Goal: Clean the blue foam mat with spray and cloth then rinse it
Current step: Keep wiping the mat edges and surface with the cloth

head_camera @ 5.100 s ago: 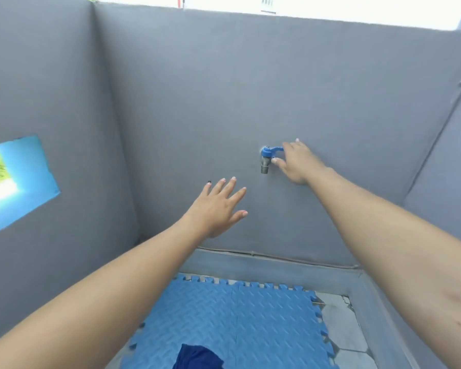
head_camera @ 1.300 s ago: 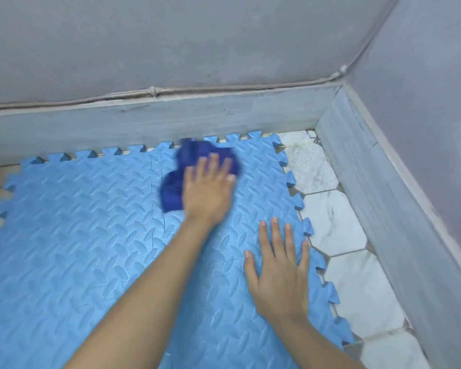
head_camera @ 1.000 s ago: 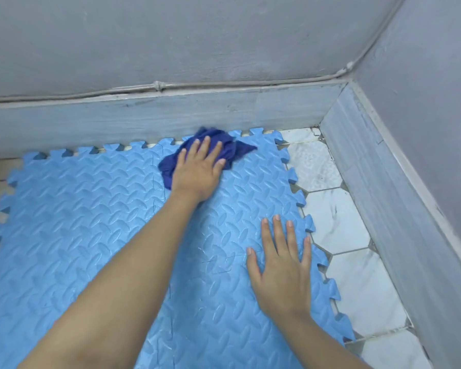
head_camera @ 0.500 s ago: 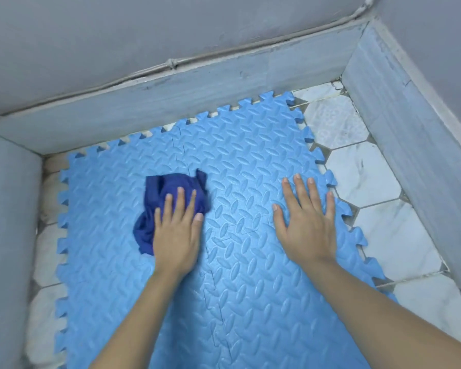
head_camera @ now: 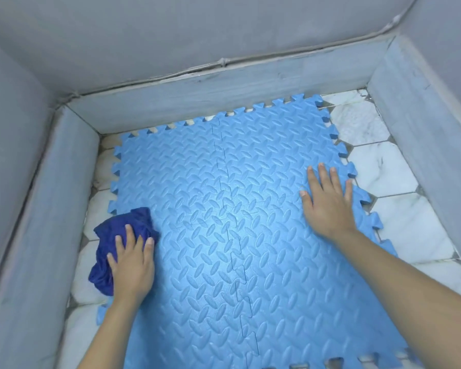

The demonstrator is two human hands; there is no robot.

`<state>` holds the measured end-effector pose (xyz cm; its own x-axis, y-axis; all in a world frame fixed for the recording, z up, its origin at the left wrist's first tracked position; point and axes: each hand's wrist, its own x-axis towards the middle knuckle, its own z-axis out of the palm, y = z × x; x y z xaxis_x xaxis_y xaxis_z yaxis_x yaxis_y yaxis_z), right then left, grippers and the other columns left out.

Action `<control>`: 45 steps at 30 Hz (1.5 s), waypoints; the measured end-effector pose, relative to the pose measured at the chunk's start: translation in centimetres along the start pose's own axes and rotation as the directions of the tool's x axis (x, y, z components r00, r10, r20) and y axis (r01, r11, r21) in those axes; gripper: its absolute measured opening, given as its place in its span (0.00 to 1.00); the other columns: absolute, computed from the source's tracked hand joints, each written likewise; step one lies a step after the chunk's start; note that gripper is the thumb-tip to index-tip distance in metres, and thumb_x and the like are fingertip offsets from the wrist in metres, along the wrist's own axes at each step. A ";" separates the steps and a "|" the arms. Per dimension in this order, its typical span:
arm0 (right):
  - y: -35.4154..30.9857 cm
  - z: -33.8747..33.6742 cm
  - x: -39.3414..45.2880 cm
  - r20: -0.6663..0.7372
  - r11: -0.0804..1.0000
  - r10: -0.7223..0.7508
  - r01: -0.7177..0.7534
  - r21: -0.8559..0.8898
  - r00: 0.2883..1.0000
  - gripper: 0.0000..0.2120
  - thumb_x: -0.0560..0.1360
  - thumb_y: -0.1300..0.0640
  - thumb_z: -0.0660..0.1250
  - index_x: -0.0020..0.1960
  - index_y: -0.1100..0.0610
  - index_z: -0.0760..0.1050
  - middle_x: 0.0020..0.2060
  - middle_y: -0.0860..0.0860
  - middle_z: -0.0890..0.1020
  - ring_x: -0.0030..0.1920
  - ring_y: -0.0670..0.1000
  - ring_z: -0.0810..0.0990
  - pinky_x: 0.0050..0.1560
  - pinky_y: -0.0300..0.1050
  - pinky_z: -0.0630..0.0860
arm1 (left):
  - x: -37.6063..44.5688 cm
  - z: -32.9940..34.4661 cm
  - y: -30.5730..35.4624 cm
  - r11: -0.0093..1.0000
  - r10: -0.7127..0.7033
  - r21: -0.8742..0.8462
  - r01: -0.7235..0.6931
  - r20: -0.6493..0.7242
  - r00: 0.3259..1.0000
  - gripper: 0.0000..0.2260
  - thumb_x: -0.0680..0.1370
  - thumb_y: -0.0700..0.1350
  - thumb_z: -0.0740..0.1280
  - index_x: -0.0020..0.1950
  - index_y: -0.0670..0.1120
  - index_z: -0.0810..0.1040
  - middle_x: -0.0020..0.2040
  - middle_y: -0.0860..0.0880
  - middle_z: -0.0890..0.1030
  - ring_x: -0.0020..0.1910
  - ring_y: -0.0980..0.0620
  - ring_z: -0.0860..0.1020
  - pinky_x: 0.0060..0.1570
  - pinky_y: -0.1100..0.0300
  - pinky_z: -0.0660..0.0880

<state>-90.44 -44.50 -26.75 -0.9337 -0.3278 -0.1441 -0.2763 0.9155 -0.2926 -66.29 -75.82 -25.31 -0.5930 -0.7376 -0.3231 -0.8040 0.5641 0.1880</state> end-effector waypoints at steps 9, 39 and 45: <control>6.0 0.2 -10.1 -0.215 0.973 0.228 -0.215 0.082 0.950 0.26 0.76 0.66 0.52 0.75 0.61 0.63 0.75 0.56 0.66 0.74 0.58 0.66 0.74 0.58 0.61 | -8.5 7.1 17.9 0.589 0.775 0.172 -0.790 0.156 0.612 0.22 0.83 0.58 0.44 0.75 0.56 0.64 0.74 0.52 0.67 0.74 0.45 0.65 0.69 0.43 0.55; 7.5 1.3 -9.0 -0.314 0.967 0.244 -0.206 0.150 0.917 0.25 0.77 0.64 0.52 0.74 0.61 0.66 0.74 0.56 0.68 0.74 0.53 0.67 0.72 0.55 0.66 | 7.4 5.5 35.8 0.417 0.834 0.229 -0.880 0.290 0.470 0.27 0.80 0.64 0.46 0.78 0.59 0.45 0.80 0.51 0.43 0.78 0.46 0.43 0.74 0.43 0.40; 7.4 1.0 -9.5 -0.296 0.967 0.236 -0.195 0.162 0.926 0.25 0.78 0.64 0.53 0.75 0.62 0.65 0.75 0.56 0.66 0.74 0.55 0.66 0.72 0.57 0.65 | -0.9 3.9 18.7 0.236 0.879 0.197 -0.952 0.375 0.295 0.26 0.82 0.57 0.44 0.79 0.51 0.50 0.80 0.49 0.50 0.78 0.48 0.51 0.75 0.51 0.46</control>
<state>-83.36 -34.88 -28.53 -0.9969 -0.0186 0.0771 -0.0485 0.9115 -0.4084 -80.63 -63.22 -25.12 -0.8652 0.4172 -0.2782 0.3833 0.9079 0.1695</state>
